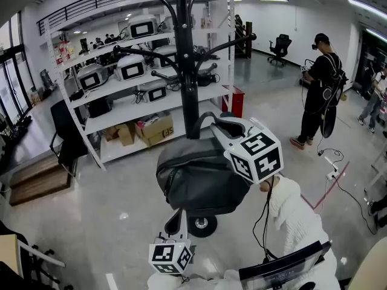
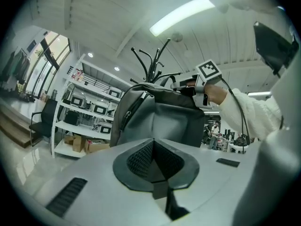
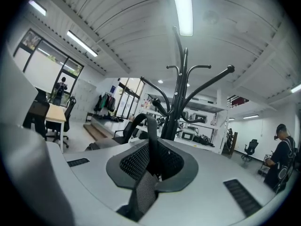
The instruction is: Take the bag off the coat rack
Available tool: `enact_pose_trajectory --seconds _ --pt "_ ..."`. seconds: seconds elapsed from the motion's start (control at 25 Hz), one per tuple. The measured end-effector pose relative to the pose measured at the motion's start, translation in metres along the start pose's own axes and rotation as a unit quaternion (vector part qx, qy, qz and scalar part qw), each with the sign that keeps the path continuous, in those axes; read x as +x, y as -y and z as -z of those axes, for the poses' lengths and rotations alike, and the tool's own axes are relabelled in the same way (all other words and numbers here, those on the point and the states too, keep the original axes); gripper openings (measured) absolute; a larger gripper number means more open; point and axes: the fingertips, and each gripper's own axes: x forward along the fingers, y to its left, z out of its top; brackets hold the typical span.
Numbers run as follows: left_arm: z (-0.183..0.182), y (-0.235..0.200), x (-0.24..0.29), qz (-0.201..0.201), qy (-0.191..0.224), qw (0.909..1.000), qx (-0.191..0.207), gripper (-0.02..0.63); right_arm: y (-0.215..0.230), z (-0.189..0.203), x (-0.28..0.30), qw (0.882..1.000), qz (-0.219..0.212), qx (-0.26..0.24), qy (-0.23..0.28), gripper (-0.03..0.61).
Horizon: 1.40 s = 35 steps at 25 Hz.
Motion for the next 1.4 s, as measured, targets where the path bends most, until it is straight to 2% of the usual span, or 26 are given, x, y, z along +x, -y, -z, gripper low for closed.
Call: enact_pose_trajectory --seconds 0.28,0.76,1.0,1.2,1.4 --pt "0.004 0.017 -0.008 0.011 -0.005 0.9999 0.006 0.002 -0.009 0.036 -0.021 0.999 0.002 0.032 -0.012 0.048" --pt "-0.001 0.057 -0.023 0.029 0.016 0.9988 0.035 0.002 -0.062 0.078 -0.070 1.000 0.017 -0.024 0.001 0.048" --pt "-0.011 0.061 -0.032 0.022 0.034 0.9981 0.047 0.002 -0.098 0.128 -0.074 0.999 0.004 0.003 -0.032 0.048" --pt "0.000 0.059 -0.039 0.013 0.022 0.9988 0.042 0.002 -0.126 0.162 -0.082 0.998 -0.003 0.033 -0.048 0.048" --pt "0.000 0.058 -0.050 -0.001 0.021 0.9989 0.041 0.002 -0.149 0.180 -0.093 0.995 -0.022 0.072 -0.063 0.048"
